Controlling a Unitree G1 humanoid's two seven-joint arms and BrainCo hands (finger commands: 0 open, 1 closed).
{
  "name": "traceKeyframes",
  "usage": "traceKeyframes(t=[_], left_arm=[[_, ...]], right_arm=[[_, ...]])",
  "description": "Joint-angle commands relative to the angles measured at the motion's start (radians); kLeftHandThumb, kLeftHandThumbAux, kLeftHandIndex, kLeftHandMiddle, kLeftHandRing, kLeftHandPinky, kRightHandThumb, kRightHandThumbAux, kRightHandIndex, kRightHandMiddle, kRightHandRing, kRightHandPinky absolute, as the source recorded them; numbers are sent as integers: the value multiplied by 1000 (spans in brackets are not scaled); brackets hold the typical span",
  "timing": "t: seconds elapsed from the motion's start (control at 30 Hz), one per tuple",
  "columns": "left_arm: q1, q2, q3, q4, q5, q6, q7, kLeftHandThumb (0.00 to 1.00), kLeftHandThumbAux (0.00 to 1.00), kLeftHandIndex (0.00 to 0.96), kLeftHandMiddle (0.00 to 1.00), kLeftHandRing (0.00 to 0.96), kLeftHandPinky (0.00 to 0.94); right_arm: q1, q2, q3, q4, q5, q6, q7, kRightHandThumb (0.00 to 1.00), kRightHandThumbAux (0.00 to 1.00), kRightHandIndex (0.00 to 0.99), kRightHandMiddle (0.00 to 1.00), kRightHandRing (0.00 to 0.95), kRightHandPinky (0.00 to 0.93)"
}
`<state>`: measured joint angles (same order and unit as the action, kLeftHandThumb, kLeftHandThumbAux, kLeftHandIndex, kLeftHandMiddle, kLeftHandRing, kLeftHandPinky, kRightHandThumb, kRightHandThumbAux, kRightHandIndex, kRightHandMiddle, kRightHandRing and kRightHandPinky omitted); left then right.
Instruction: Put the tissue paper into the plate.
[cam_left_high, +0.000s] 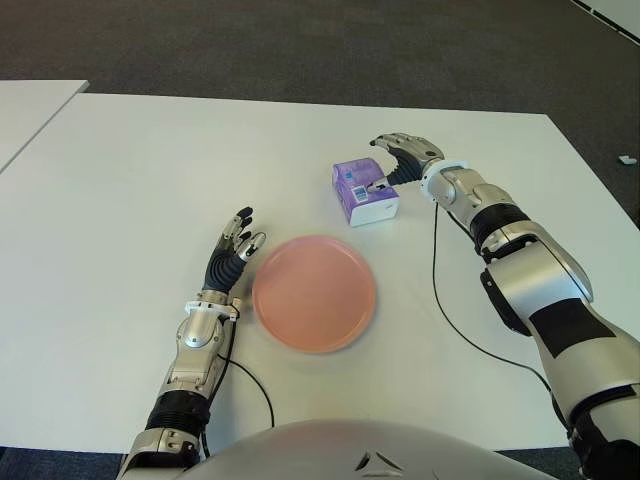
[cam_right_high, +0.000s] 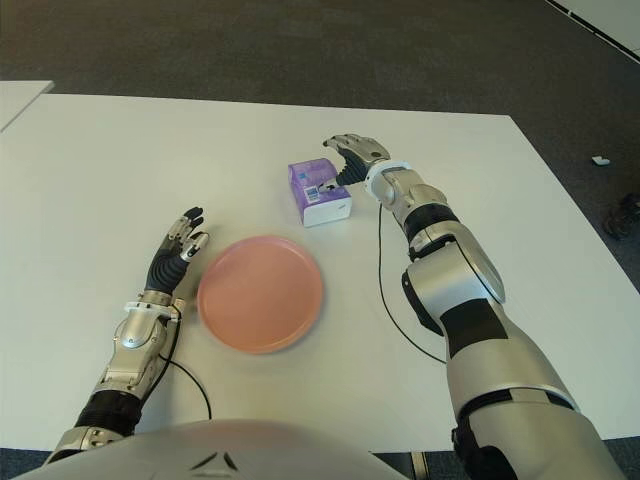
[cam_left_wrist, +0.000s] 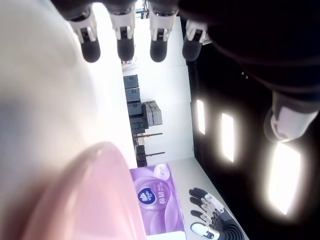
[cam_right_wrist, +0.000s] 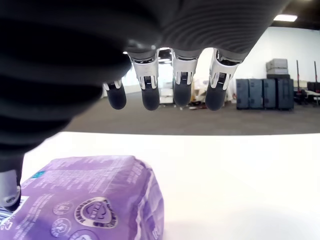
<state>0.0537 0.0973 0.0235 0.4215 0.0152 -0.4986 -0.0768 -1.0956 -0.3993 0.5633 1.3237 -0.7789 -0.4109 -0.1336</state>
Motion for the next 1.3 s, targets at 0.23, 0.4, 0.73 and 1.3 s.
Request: traceKeyframes(t=[0.23, 0.4, 0.73, 1.3], left_arm=[[45, 2, -6, 42, 10, 71, -3, 0, 406, 0, 0, 0, 0], [45, 7, -9, 29, 17, 93, -2, 0, 403, 0, 0, 0, 0], [37, 9, -10, 39, 8, 111, -15, 0, 415, 0, 0, 0, 0], [36, 11, -8, 46, 3, 105, -21, 0, 407, 0, 0, 0, 0]], right_arm=[[30, -20, -27, 1, 41, 17, 48, 240, 458, 74, 18, 0, 0], [47, -19, -23, 3, 39, 16, 41, 244, 458, 68, 19, 0, 0], [61, -13, -19, -4, 35, -5, 26, 241, 461, 75, 23, 0, 0], [67, -25, 15, -27, 9, -85, -17, 237, 495, 79, 45, 3, 0]])
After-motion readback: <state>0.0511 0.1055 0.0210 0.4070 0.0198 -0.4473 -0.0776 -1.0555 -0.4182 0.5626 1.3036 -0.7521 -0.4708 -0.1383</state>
